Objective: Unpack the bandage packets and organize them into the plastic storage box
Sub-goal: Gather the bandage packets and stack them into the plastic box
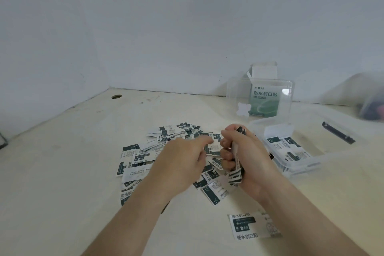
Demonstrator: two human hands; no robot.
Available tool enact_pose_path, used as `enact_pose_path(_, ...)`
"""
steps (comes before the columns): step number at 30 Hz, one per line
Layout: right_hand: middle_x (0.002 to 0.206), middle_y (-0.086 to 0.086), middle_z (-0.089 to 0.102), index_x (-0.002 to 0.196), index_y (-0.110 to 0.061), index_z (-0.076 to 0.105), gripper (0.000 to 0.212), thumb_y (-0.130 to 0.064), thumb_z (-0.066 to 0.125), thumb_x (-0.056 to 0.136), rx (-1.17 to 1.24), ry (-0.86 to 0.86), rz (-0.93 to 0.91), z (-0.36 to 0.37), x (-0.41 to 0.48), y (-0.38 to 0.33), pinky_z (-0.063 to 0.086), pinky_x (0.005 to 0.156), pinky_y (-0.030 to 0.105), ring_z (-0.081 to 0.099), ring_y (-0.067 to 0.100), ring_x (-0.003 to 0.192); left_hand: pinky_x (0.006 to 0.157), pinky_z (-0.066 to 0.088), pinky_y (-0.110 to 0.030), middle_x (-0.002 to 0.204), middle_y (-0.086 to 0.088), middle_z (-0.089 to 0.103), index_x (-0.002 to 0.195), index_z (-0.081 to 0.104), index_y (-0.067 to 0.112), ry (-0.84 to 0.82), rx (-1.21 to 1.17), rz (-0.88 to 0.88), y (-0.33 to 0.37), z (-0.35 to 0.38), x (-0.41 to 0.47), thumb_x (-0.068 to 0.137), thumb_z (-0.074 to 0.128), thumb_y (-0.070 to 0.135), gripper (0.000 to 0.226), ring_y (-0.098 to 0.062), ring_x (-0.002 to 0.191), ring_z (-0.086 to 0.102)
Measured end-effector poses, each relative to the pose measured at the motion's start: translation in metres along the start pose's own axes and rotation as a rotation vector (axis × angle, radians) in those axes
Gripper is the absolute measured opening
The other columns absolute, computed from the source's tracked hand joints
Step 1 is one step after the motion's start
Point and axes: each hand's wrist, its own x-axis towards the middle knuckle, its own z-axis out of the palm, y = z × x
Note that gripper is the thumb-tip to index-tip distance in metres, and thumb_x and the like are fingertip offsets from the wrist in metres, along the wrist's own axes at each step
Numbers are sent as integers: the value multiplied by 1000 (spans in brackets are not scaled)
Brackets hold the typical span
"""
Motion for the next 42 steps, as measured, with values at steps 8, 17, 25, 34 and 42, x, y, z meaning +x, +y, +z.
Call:
enact_pose_path(8,68,6,51,97,-14,51,26,-40,56,95,154,-49,140,3,1,1,26,40,20,39,12,50,75,52,-9,86,21,72,99,73,25,505,-542,51,16,-12,-4,83,72,2,28,6,77,70)
enact_pose_path(17,66,9,52,87,-7,61,10,-17,59,89,139,-55,110,-1,-4,-8,47,54,27,52,20,56,103,34,-13,128,29,51,127,55,44,79,-442,220,32,-23,-10,63,88,31,74,4,128,43)
enact_pose_path(25,60,3,45,85,-12,56,13,-1,48,89,-92,-323,22,8,-23,-21,25,46,25,36,12,50,121,14,-34,149,36,-21,138,-22,60,-167,-145,215,47,-33,-14,68,84,40,128,8,140,-23)
enact_pose_path(34,57,-1,41,79,-13,49,19,6,47,81,-129,-364,-8,8,-45,-34,22,44,23,33,11,49,88,47,-13,131,29,29,138,26,53,-95,-367,180,57,-42,-17,67,81,22,95,8,113,48)
enact_pose_path(42,67,2,49,101,-15,65,40,6,48,72,-162,-546,74,-15,-57,-52,13,41,19,26,12,48,97,50,-46,118,-6,64,124,61,25,-213,-813,175,55,-61,-12,89,65,24,36,-21,112,60)
